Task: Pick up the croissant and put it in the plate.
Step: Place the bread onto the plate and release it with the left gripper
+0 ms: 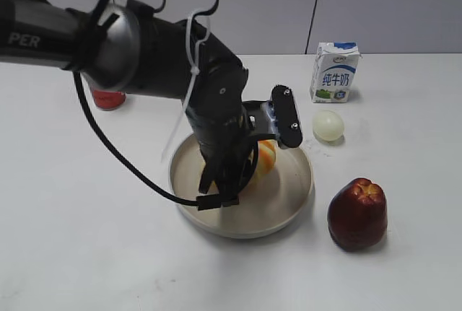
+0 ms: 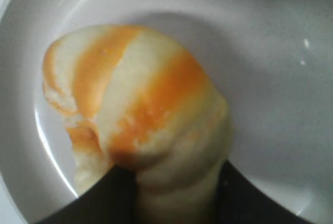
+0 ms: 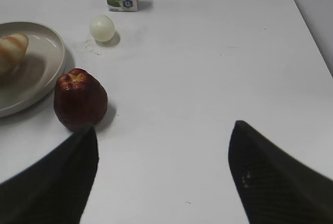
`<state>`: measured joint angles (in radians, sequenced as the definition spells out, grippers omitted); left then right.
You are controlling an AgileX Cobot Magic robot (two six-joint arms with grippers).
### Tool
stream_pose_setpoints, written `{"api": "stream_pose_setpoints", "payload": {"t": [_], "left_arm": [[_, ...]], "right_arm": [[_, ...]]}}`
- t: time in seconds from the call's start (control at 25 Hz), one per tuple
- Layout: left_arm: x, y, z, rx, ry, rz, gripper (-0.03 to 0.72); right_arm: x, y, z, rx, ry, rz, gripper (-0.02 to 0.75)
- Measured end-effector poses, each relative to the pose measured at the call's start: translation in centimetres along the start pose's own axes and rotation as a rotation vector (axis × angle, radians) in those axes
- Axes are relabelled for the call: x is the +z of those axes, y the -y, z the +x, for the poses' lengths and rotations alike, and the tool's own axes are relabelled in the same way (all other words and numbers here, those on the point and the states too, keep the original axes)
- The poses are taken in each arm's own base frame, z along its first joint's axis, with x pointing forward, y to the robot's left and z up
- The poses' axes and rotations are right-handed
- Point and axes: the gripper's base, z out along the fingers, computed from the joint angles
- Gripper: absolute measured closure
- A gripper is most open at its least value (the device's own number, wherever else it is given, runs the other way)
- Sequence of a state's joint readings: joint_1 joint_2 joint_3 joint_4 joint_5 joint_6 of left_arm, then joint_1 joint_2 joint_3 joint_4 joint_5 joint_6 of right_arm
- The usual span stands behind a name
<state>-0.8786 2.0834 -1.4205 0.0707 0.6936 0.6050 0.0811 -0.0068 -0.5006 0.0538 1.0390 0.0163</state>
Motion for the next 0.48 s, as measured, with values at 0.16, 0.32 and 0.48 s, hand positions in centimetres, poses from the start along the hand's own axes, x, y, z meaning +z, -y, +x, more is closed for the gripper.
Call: {"api": "stream_pose_setpoints", "payload": {"t": [0.16, 0.32, 0.48], "left_arm": [[0.00, 0.23, -0.15, -0.037, 0.016, 0.026, 0.173], [-0.01, 0.47, -0.06, -0.054, 0.005, 0.052, 0.021], [-0.20, 0.54, 0.04, -0.053, -0.006, 0.060, 0.001]], "right_arm": [[0.00, 0.00, 0.00, 0.000, 0.000, 0.000, 0.150], [0.00, 0.00, 0.00, 0.000, 0.000, 0.000, 0.150], [0.00, 0.00, 0.00, 0.000, 0.000, 0.000, 0.150]]}}
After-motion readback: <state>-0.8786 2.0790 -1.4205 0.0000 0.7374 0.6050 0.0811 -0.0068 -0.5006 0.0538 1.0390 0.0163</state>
